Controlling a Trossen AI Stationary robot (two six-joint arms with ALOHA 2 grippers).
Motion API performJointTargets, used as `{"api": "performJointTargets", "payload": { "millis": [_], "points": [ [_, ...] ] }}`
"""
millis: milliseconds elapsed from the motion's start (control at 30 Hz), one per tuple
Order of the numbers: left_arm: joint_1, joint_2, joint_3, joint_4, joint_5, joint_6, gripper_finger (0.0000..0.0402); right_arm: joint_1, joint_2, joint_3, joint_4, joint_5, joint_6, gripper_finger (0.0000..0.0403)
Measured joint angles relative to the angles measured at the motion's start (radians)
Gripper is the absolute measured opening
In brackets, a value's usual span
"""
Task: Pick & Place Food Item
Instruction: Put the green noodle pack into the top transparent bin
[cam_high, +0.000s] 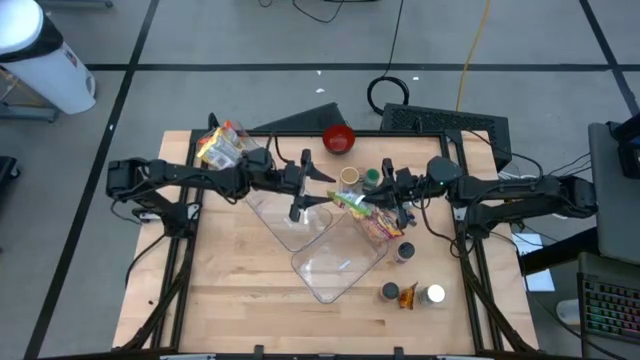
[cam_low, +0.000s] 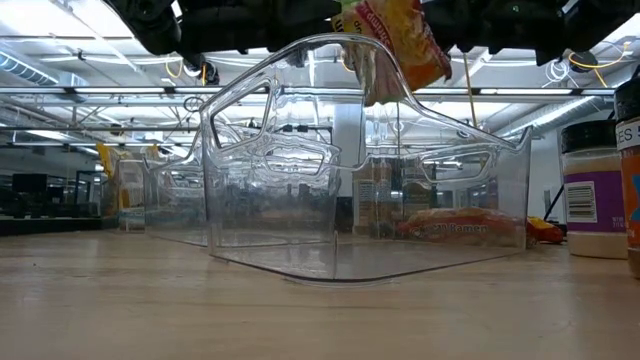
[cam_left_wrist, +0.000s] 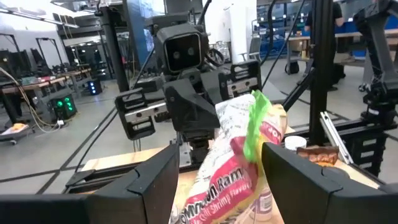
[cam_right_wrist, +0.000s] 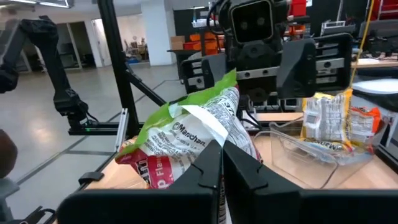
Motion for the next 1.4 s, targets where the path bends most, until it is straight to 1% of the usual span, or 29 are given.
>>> {"api": "performJointTargets", "payload": {
  "millis": [100, 200, 300, 633, 667, 833, 900, 1000, 1100, 1167, 1233, 1333, 1400],
  "points": [
    [-0.005, 0.0, 0.0, -0.004, 0.002, 0.001, 0.0233, -0.001, 0.0, 0.0, -0.001, 0.002, -0.003, 0.0],
    [-0.012, 0.0, 0.0, -0.005, 0.002, 0.001, 0.0213, -0.001, 0.0, 0.0, -0.001, 0.002, -0.006, 0.0],
    [-0.019, 0.0, 0.0, -0.005, 0.002, 0.012, 0.0174, -0.001, 0.0, 0.0, -0.001, 0.002, -0.007, 0.0],
    [-0.025, 0.0, 0.0, -0.005, 0.001, 0.041, 0.0021, -0.001, 0.0, 0.0, -0.002, 0.004, -0.007, 0.0],
    [-0.025, 0.0, 0.0, -0.005, 0.001, 0.041, 0.0011, -0.001, 0.0, 0.0, -0.002, 0.004, -0.007, 0.0],
    [-0.02, -0.009, 0.0, -0.006, -0.002, -0.003, 0.0008, -0.001, 0.0, 0.0, -0.002, 0.011, -0.007, 0.0],
    [-0.008, -0.029, 0.0, -0.019, -0.001, -0.031, 0.0004, -0.001, 0.0, 0.0, -0.001, 0.035, -0.003, 0.0003],
    [0.01, -0.095, 0.0, -0.069, -0.011, -0.033, 0.0006, -0.001, -0.001, 0.0, -0.007, 0.064, -0.027, 0.0024],
    [0.018, -0.173, 0.0, -0.16, -0.039, -0.009, 0.0004, -0.001, -0.001, 0.0, -0.018, 0.106, -0.016, 0.0063],
    [0.02, -0.224, -0.001, -0.218, -0.085, 0.004, 0.0004, -0.003, -0.001, 0.0, -0.028, 0.121, 0.001, 0.0092],
    [0.02, -0.283, -0.001, -0.296, -0.157, 0.018, 0.0003, -0.003, -0.001, 0.0, -0.039, 0.142, 0.01, 0.0122],
    [0.019, -0.361, -0.005, -0.395, -0.296, 0.025, 0.0003, -0.003, -0.001, 0.0, -0.048, 0.14, 0.005, 0.0159],
    [0.014, -0.411, -0.032, -0.434, -0.405, 0.023, 0.0003, -0.003, -0.001, 0.0, -0.059, 0.138, -0.009, 0.0177]
  ]
}}
